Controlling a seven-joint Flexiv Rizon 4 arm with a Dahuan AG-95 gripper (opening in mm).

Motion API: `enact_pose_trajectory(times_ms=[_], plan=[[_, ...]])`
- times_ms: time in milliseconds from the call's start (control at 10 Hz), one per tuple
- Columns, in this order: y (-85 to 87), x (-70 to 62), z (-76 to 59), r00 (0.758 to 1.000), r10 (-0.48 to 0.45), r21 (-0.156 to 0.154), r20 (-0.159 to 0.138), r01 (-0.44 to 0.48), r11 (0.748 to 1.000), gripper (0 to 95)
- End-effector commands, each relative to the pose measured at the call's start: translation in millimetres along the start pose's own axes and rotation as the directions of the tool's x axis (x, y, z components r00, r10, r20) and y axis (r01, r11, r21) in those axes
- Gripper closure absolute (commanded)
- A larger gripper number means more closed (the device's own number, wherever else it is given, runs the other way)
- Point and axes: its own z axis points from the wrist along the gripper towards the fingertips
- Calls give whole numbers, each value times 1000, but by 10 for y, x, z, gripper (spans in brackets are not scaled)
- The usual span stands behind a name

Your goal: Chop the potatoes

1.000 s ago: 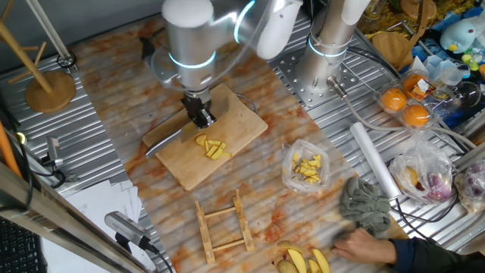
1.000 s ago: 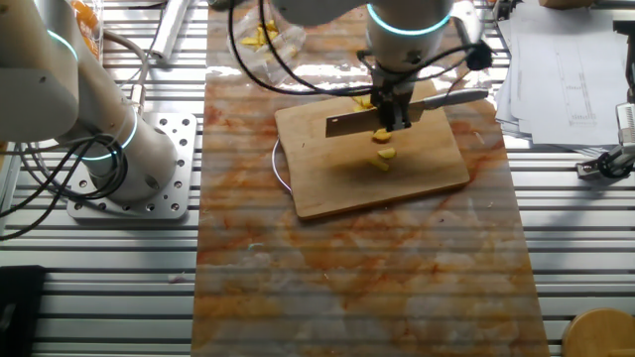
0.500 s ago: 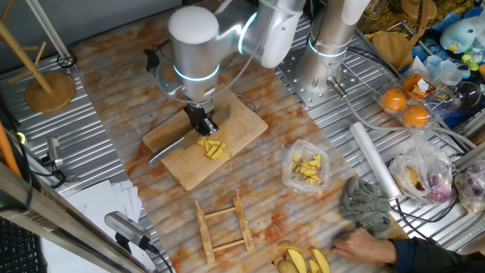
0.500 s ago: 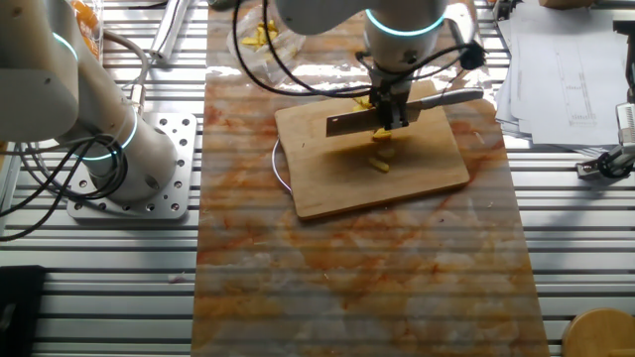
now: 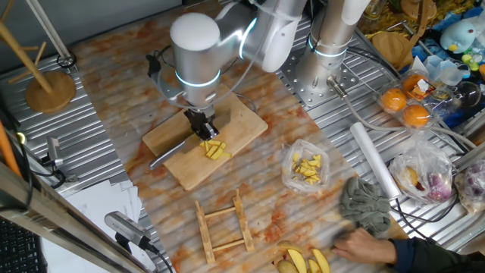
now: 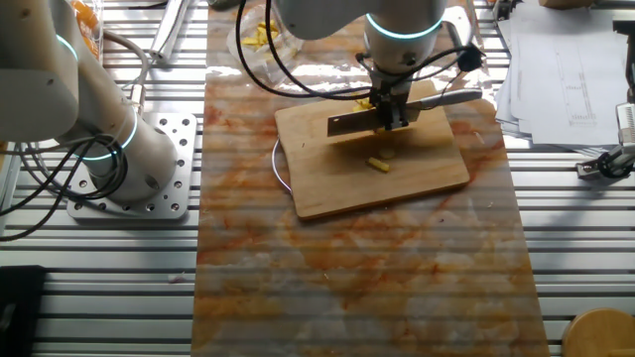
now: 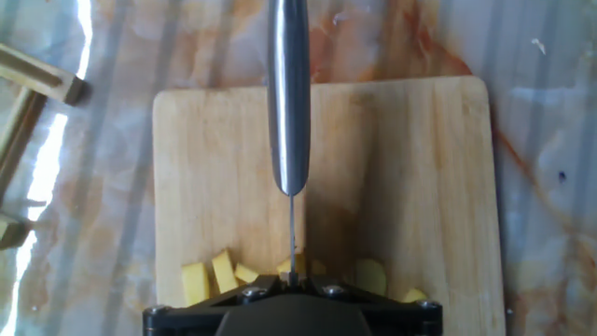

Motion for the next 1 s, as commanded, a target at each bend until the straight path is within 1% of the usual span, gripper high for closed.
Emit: enact_pose_trajectory(times_ms=[100, 200, 300, 400, 500, 600, 700, 800, 900, 1000], plan=[[-25, -14, 125, 1000, -6, 26, -11, 6, 1000, 950], [-54, -23, 219, 1000, -7, 27, -6, 7, 1000, 950], [-64, -20, 258, 999, -3, 18, -37, 3, 1000, 950], [-58, -12, 229, 999, 5, -11, -32, -6, 1000, 950], [-39, 3, 143, 1000, 1, 10, -8, -1, 1000, 950], [-56, 10, 29, 1000, 4, 6, -19, -4, 1000, 950], [-111, 26, -156, 1000, -13, 11, -25, 14, 1000, 950], [-210, 64, -320, 1000, -15, -7, -22, 14, 1000, 950], [-235, 90, -349, 1000, -11, -10, -16, 10, 1000, 950], [-238, 99, -353, 1000, 4, -11, -21, -4, 1000, 950]])
